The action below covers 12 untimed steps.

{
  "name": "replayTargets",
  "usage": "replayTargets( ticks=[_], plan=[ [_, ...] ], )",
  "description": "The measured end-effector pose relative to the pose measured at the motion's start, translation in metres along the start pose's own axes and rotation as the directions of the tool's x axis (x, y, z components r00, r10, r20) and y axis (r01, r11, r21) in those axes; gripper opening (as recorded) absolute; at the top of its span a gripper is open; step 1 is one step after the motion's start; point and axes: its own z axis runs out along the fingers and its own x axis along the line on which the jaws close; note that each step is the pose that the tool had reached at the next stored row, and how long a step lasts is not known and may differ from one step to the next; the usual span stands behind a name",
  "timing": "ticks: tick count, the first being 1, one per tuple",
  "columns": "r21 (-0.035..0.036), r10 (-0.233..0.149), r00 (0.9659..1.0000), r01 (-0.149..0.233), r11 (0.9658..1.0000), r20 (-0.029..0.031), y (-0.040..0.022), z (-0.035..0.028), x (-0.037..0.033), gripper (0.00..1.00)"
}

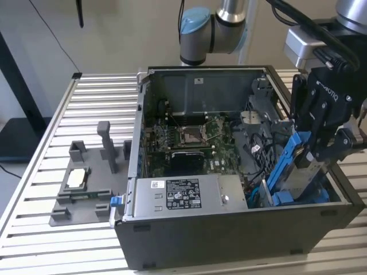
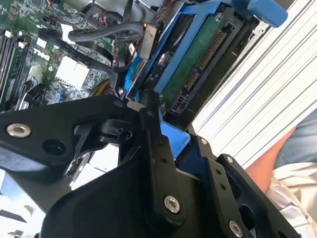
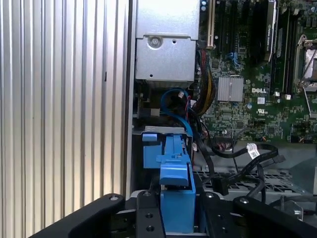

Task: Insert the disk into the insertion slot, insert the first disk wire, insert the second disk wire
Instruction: 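Insert the disk into the insertion slot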

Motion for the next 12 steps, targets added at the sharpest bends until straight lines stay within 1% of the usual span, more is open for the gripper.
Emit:
replayTargets(
  ticks=[1, 2, 3, 4, 5, 8, 9, 11, 12],
  plan=[
    [0.0022, 0.000, 1.0000, 0.000, 1.0000, 0.0027, 0.0003, 0.0002, -0.0009, 0.33],
    [0.0045, 0.000, 0.9999, 0.000, 1.0000, 0.0136, 0.0006, 0.0004, -0.0014, 0.33],
    [0.0067, 0.000, 0.9996, 0.000, 1.0000, 0.0295, 0.0009, 0.0006, -0.0018, 0.33],
    [0.0093, 0.000, 0.9988, -0.001, 1.0000, 0.0483, 0.0014, 0.0008, -0.0020, 0.33],
    [0.0114, 0.000, 0.9984, -0.001, 0.9999, 0.0574, 0.0014, 0.0006, -0.0020, 0.33],
    [0.0115, 0.000, 0.9983, -0.001, 0.9999, 0.0585, 0.0014, 0.0008, -0.0021, 0.33],
    [0.0115, 0.000, 0.9982, -0.001, 0.9999, 0.0598, 0.0014, 0.0010, -0.0022, 0.33],
    [0.0116, 0.000, 0.9982, 0.000, 0.9999, 0.0594, 0.0013, 0.0011, -0.0022, 0.34],
    [0.0116, 0.000, 0.9982, -0.001, 0.9999, 0.0595, 0.0013, 0.0011, -0.0021, 0.40]
  ],
)
